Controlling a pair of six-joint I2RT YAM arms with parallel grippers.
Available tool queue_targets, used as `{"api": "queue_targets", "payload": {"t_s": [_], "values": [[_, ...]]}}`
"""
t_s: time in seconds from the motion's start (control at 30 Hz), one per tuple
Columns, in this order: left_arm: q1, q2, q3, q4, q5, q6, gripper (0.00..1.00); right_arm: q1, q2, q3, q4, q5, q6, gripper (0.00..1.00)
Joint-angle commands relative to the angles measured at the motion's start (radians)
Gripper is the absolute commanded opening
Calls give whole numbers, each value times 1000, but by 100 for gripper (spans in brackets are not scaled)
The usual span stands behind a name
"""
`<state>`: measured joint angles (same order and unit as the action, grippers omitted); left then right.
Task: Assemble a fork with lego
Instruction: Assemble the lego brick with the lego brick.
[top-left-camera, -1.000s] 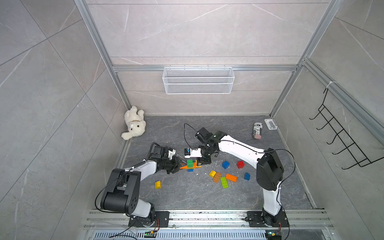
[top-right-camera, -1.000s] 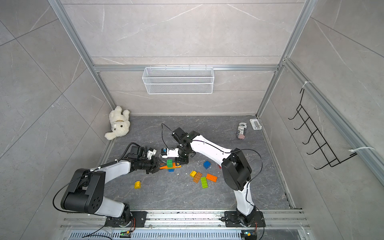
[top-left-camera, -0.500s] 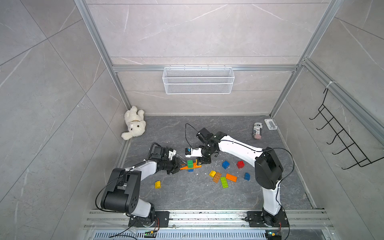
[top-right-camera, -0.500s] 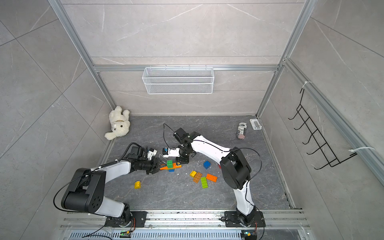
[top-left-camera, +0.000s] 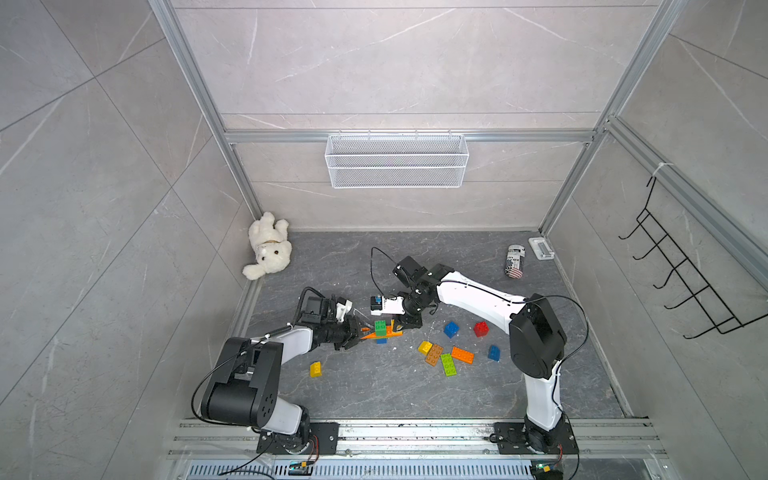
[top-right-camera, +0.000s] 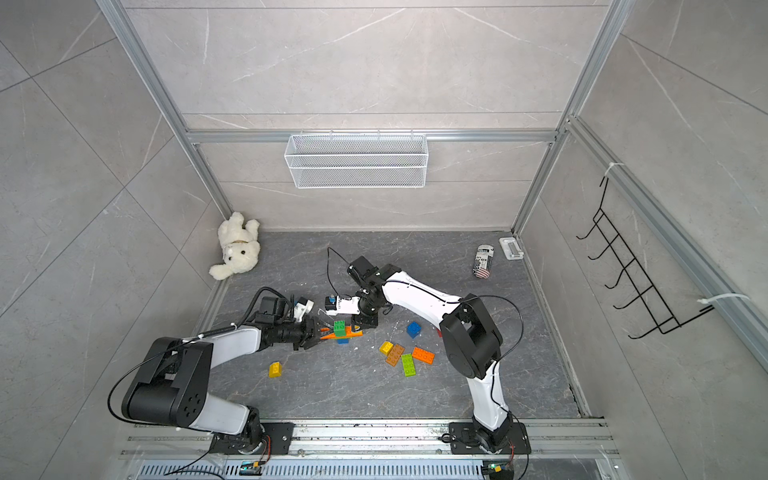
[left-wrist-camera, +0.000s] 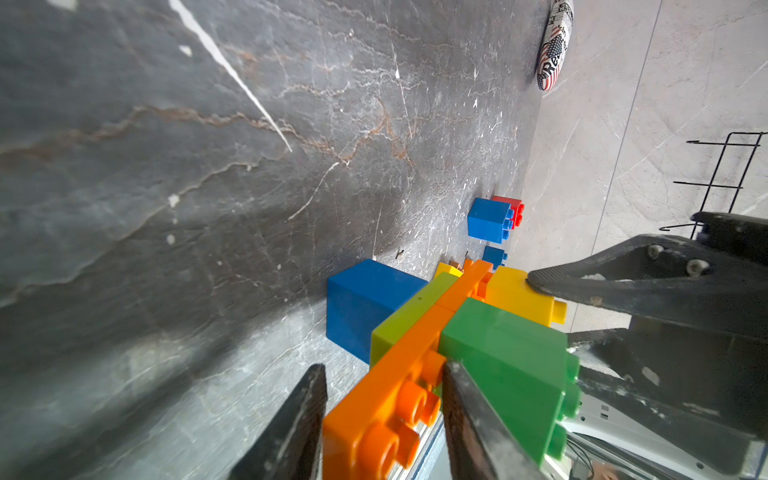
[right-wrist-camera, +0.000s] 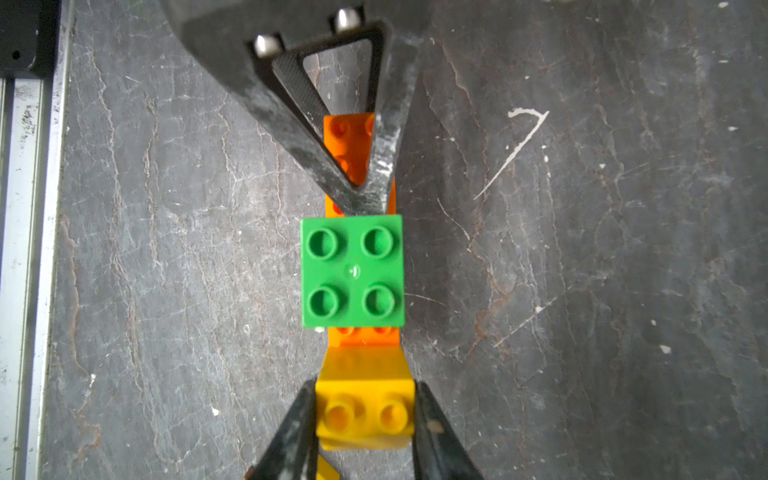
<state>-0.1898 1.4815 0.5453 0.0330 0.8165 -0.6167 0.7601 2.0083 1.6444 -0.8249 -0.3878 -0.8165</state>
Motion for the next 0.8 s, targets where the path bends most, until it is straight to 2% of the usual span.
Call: {"api": "queue_targets", "payload": {"t_s": [0.0,0.77], "values": [[-6,10,-33,-76,-34,-2,46,-8,-37,-10,-8,-53,-7,29],[-6,36,-38,-78,-64,2,43,-16,19,-36,-16,-52,-66,30]]}}
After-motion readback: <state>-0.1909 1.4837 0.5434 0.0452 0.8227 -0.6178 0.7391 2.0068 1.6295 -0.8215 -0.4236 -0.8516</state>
